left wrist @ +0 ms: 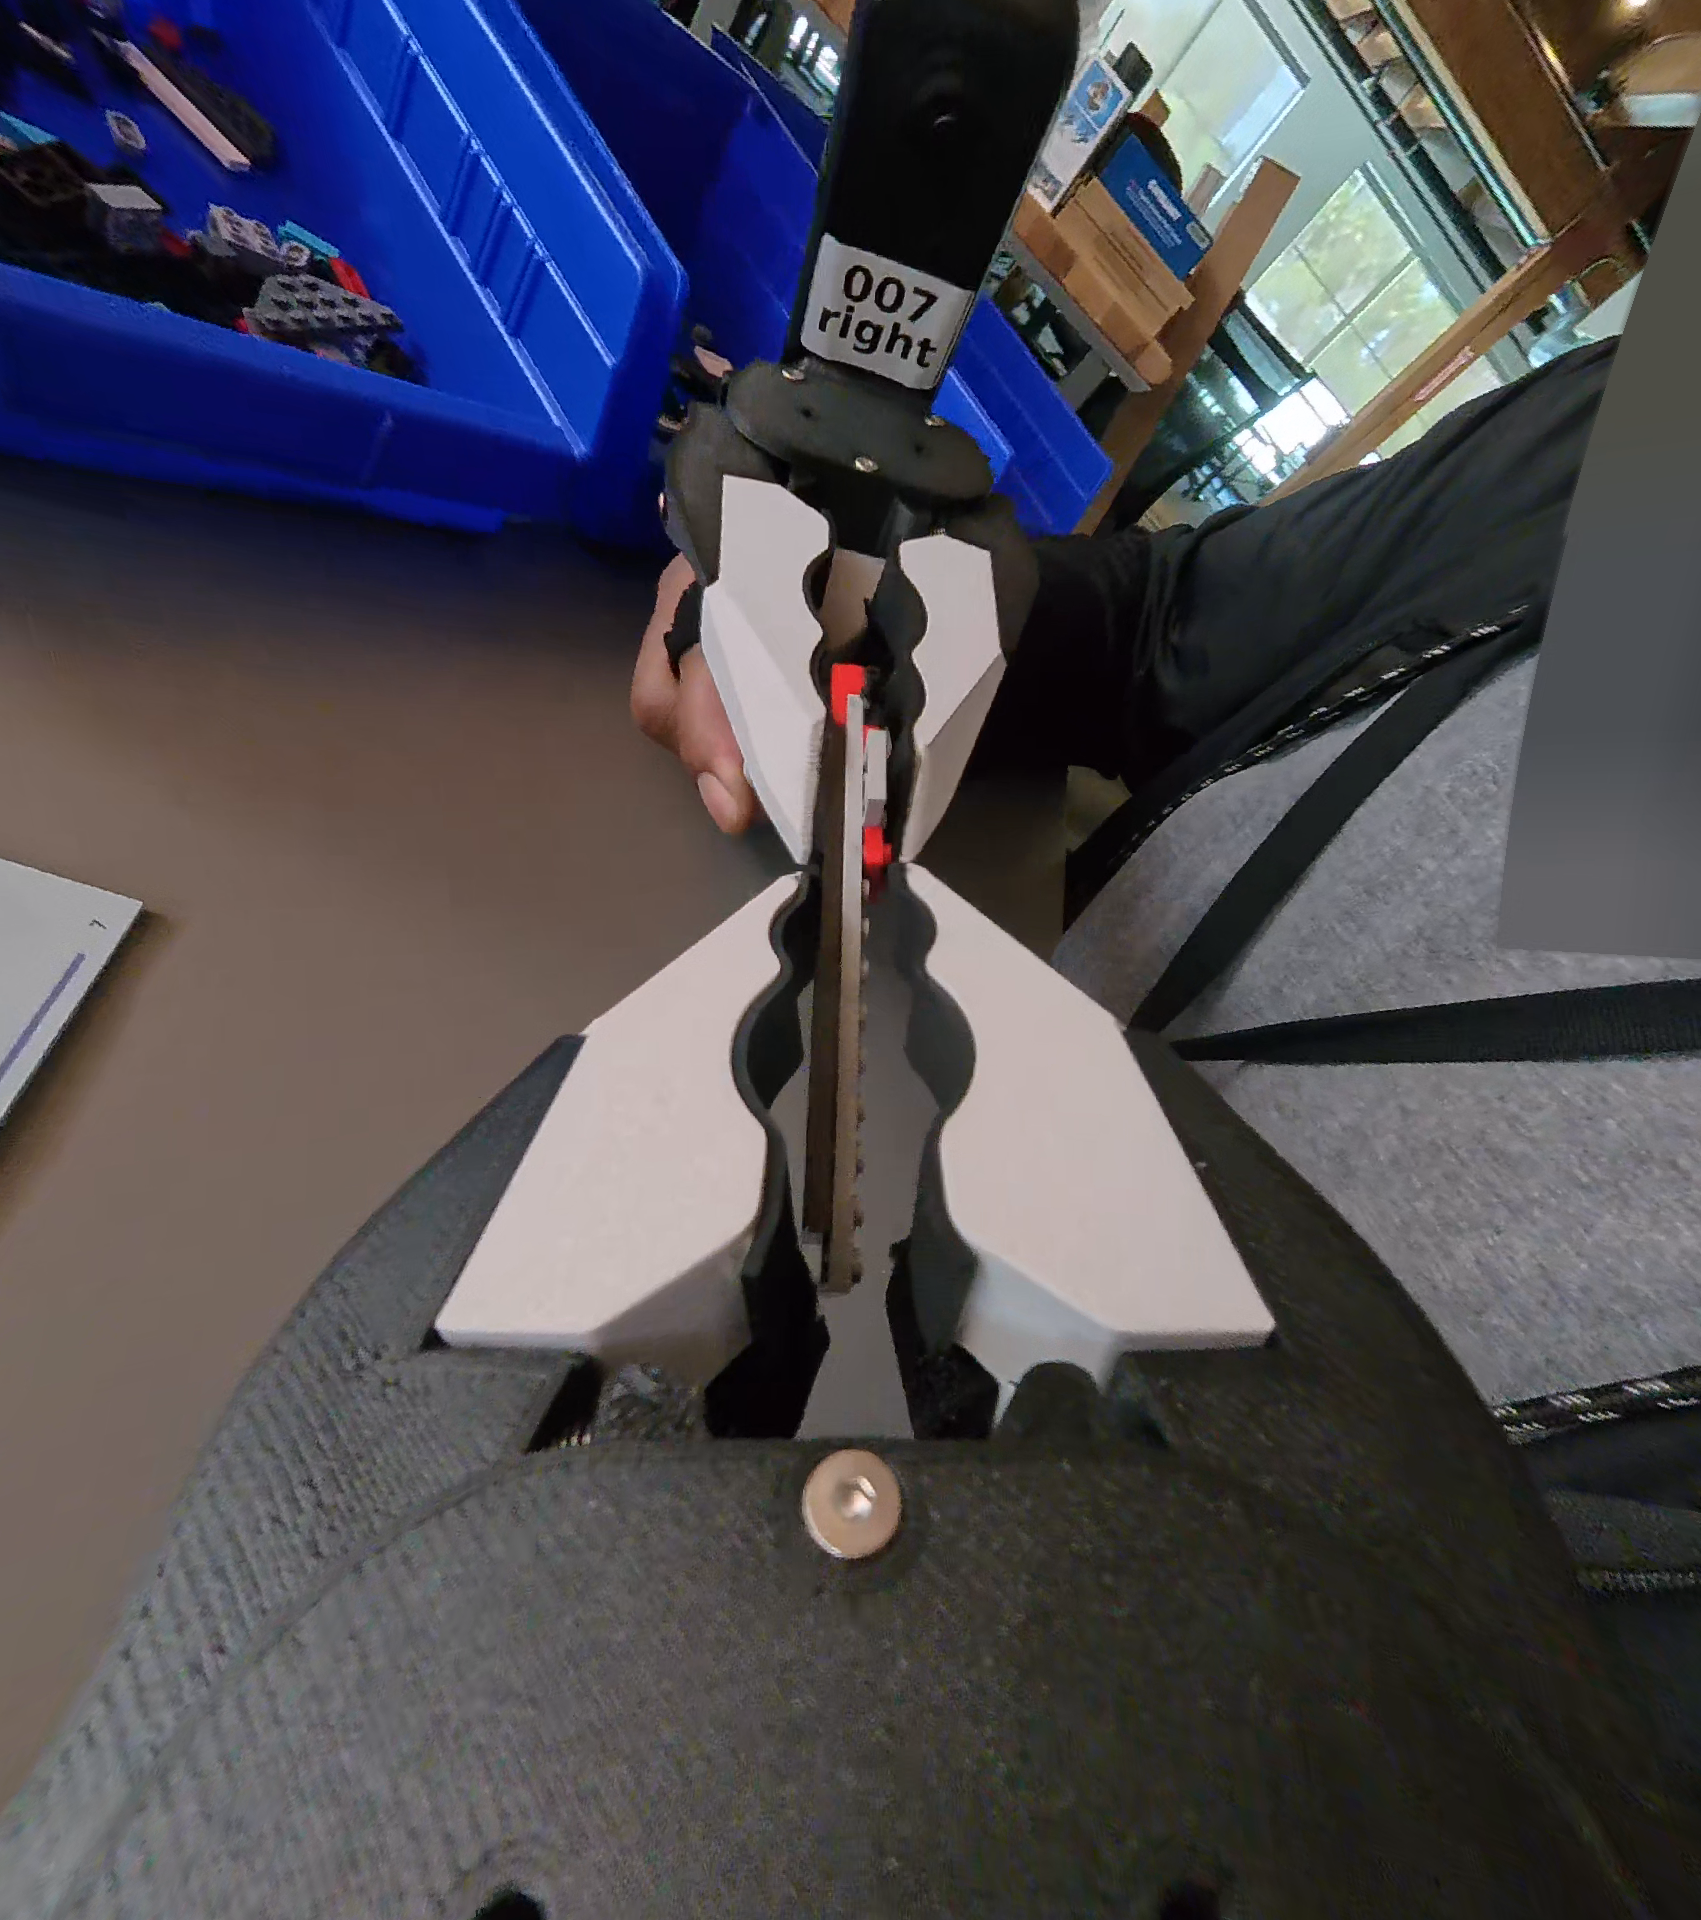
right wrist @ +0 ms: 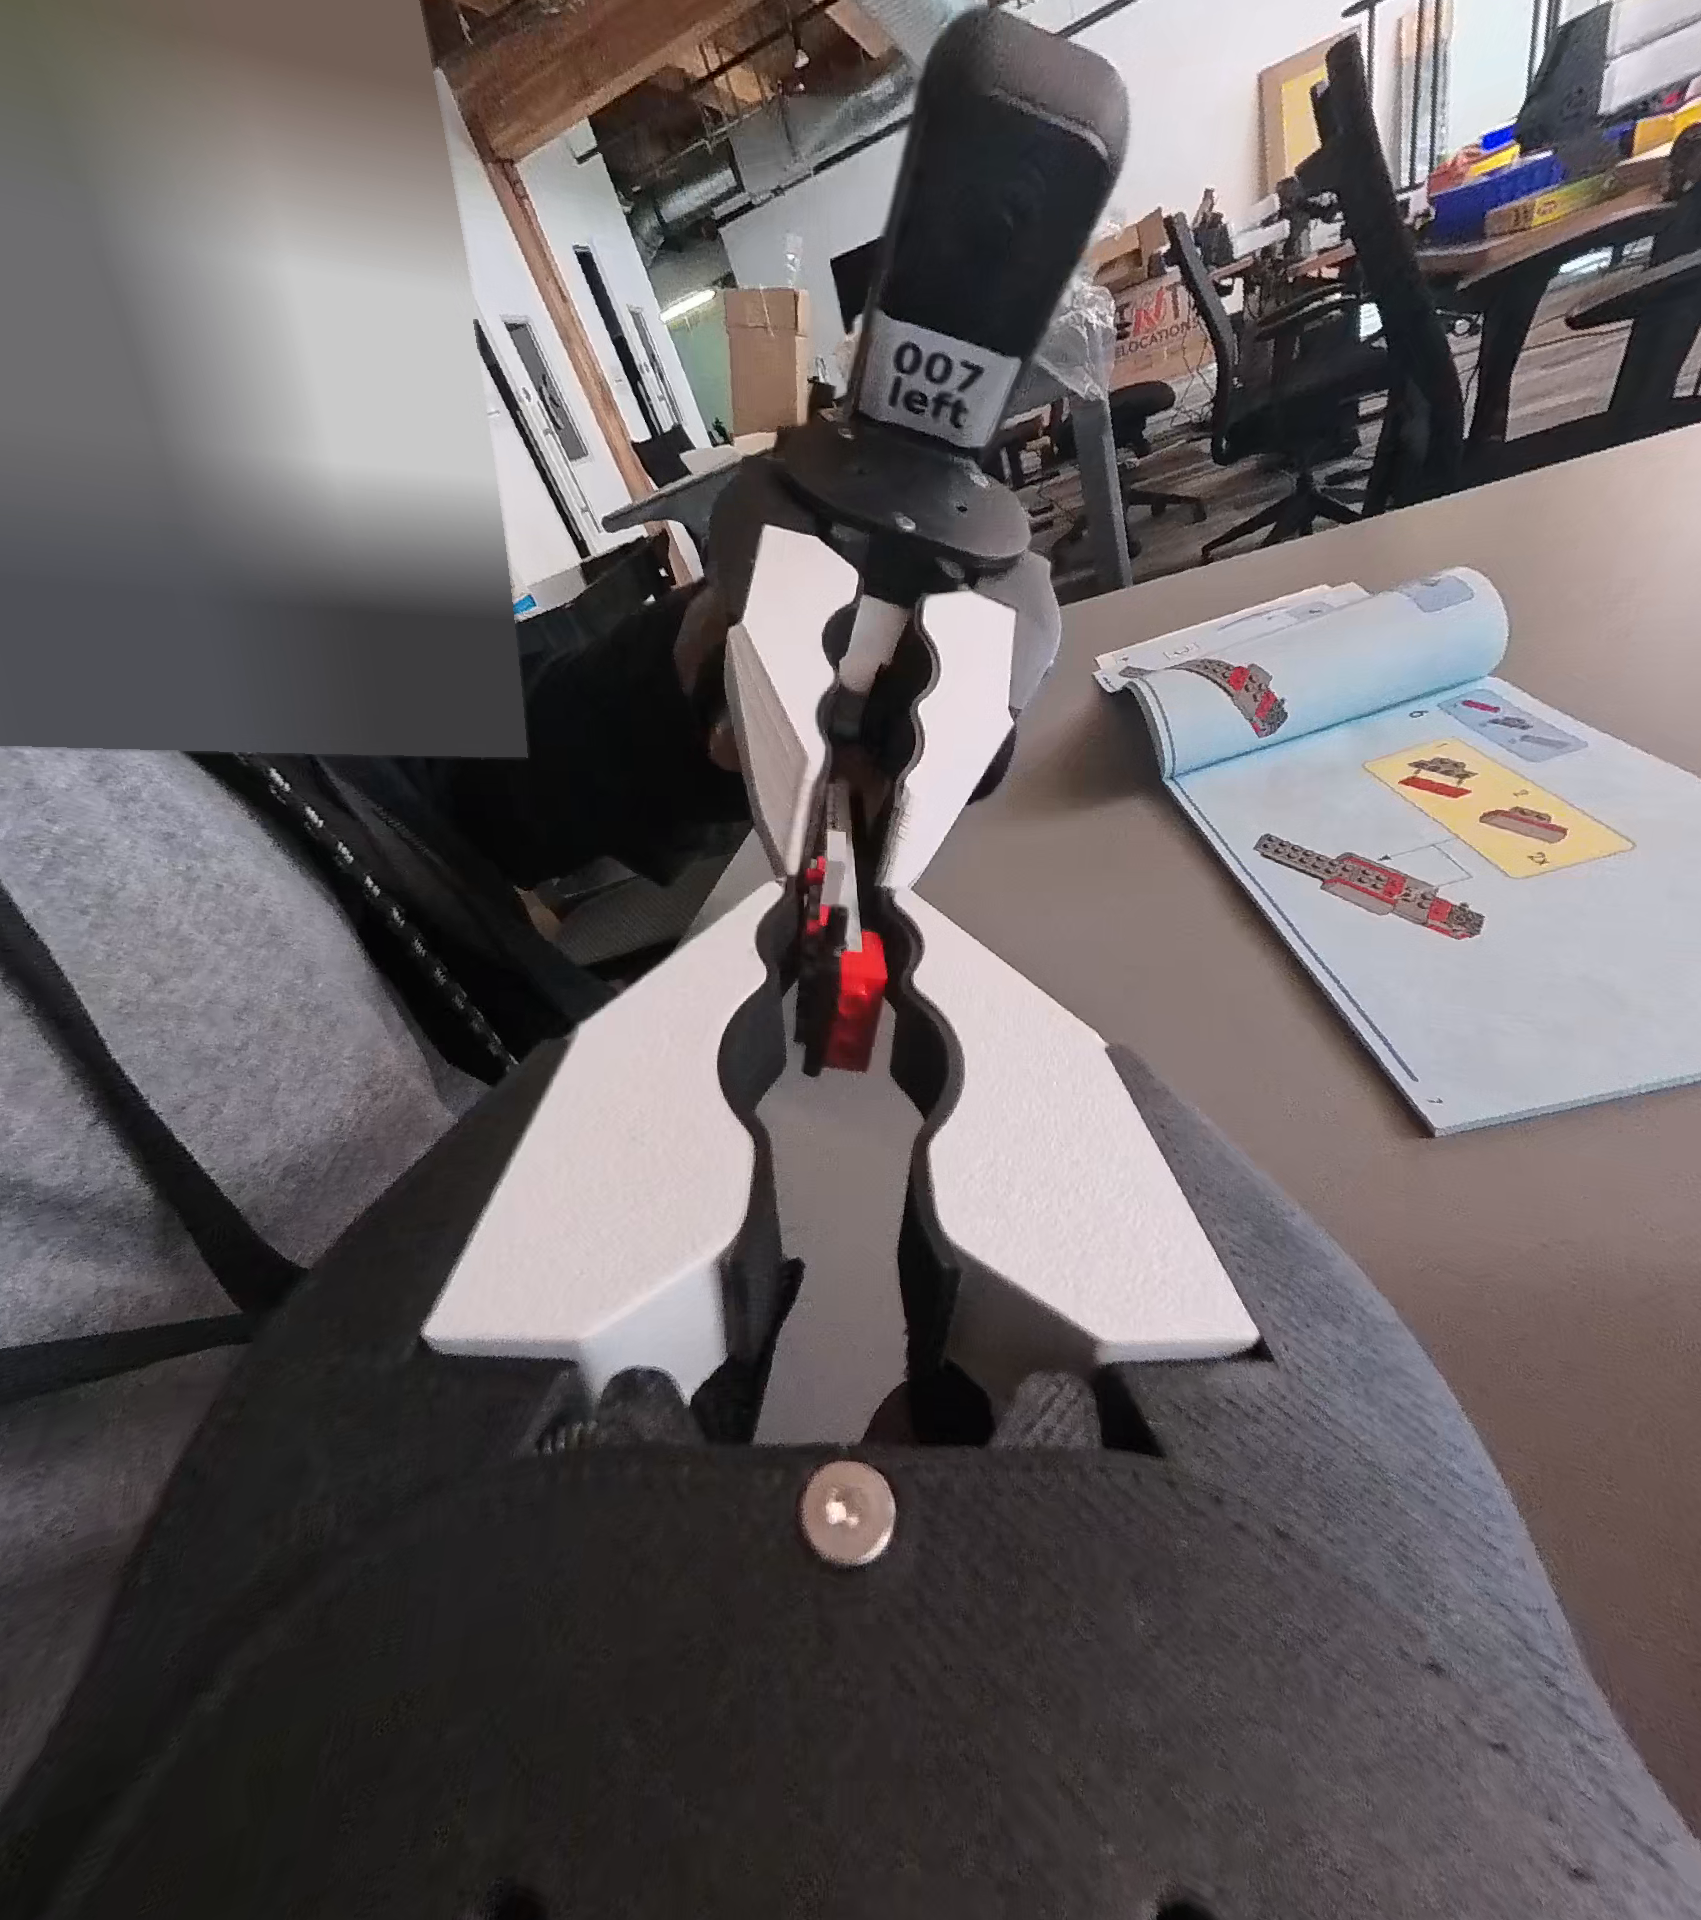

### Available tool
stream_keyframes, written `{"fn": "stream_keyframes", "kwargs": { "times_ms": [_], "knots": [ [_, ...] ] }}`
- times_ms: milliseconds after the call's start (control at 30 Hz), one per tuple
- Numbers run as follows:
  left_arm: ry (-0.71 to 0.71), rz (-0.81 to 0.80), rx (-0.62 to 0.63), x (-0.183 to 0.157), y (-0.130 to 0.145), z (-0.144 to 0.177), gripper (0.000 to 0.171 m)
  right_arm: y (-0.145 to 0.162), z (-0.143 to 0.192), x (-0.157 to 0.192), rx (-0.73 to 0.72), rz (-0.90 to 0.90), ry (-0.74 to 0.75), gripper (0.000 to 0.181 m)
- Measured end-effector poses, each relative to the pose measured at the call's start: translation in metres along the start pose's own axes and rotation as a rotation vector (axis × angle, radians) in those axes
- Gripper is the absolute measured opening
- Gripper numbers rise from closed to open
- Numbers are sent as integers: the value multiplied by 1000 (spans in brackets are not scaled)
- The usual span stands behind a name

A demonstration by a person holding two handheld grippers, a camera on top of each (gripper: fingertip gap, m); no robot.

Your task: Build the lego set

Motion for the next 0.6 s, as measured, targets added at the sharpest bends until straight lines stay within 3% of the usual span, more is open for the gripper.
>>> {"fn": "stream_keyframes", "kwargs": {
  "times_ms": [600],
  "knots": [
    [-29, -96, 1, -5, 0, -3, 8, -2, 2, 5, -33, -25, -45, 14]
  ]
}}
Point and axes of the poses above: each gripper's, where its closed fingertips meet, z back along the fingers, y out of its underside, x = y × z across the jaws, the point moved 1 cm from there along z, back along the fingers, and after that the axes turned 7 degrees about z, right-handed, at the moved point
